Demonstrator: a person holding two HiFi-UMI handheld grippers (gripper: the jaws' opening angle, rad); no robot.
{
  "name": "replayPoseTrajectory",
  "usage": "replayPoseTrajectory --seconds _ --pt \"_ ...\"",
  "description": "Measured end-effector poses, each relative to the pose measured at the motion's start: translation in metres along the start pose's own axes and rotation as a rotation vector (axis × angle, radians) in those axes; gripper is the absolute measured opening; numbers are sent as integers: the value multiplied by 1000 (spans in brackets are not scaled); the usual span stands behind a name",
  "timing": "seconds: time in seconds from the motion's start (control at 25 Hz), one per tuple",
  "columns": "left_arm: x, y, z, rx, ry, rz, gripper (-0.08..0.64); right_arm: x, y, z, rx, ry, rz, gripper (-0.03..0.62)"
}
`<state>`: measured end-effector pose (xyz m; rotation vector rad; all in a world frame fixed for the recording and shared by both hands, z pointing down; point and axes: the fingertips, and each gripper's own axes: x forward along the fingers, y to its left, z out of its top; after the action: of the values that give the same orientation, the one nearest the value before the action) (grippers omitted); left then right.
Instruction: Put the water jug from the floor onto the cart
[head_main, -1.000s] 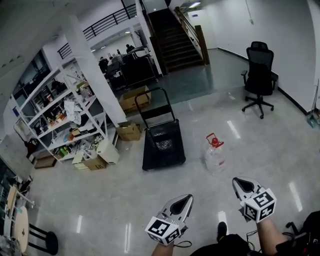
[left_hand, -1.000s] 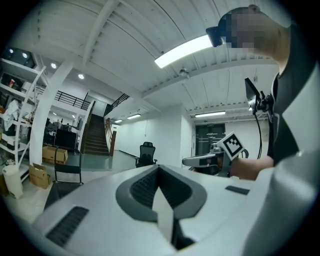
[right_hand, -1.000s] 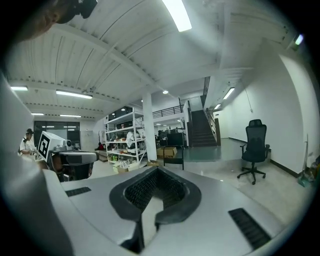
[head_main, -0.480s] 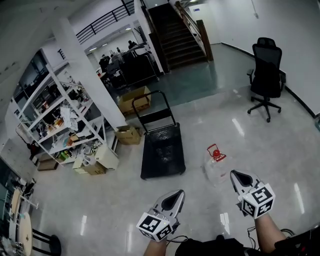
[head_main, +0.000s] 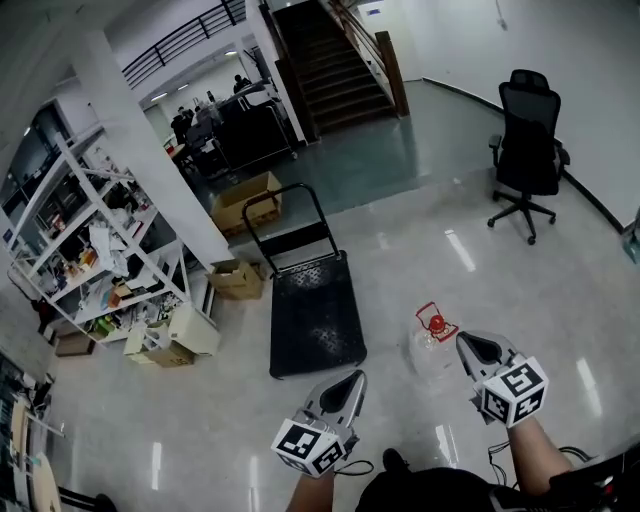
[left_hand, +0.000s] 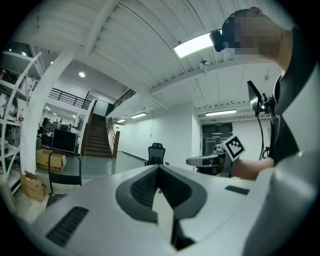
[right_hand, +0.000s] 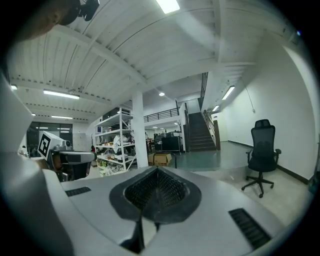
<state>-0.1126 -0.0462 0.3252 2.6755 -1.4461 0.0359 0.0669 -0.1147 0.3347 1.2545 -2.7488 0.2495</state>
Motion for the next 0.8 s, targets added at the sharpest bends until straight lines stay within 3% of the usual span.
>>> replayPoseTrajectory --seconds 0.2,0.4,0.8 --pt "34 55 8 12 0 -67 -2 67 -12 19 2 -1 -44 2" --pt "72 99 1 -17 17 -77 -2 117 -36 21 10 8 -71 2" --pt "198 174 -39 -15 162 -81 -2 223 -138 -19 133 40 -78 14"
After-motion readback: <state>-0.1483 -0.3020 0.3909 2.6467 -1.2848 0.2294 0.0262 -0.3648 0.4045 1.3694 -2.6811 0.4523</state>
